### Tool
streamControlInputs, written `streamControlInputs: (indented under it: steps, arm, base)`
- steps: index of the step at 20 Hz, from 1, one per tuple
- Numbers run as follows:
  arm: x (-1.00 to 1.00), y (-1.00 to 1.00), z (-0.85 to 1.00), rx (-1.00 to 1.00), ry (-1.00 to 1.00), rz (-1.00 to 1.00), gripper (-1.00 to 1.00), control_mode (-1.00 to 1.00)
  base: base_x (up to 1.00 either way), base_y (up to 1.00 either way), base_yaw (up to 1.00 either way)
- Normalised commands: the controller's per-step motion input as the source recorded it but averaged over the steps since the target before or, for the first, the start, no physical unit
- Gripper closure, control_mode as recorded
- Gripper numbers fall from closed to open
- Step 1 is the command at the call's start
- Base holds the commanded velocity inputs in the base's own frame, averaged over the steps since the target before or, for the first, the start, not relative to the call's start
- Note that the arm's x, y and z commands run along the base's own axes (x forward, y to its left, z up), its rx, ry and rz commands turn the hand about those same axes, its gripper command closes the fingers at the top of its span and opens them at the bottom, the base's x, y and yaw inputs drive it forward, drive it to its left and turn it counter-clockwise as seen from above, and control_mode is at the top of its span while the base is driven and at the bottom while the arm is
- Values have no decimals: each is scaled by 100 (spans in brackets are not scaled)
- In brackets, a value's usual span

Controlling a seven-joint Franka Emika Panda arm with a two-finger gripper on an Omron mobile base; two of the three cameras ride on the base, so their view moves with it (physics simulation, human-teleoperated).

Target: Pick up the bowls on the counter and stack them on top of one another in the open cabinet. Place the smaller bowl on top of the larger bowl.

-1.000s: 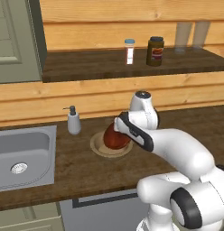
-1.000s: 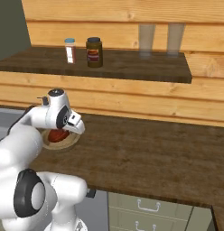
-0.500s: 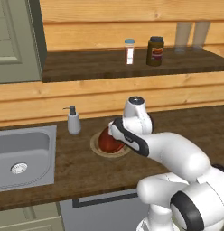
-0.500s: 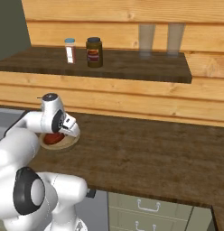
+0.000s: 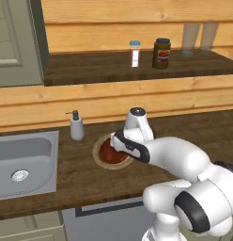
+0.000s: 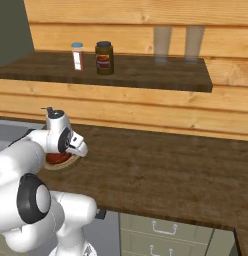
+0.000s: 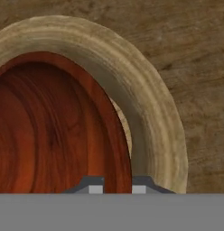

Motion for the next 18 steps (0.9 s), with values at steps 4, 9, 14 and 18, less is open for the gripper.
streamControlInputs:
  steps: [4,9,14,18]
  arm:
    - [8,0,-2,0,0,0,100,-100]
    - [0,0,0,0,0,0,-100,-100]
    - [0,0,0,0,2,0,-100,-100]
    - [0,0,12,-5,0,0,-100,-100]
  base:
    - [0,0,0]
    - [0,0,0]
    - [0,0,0]
    - [0,0,0]
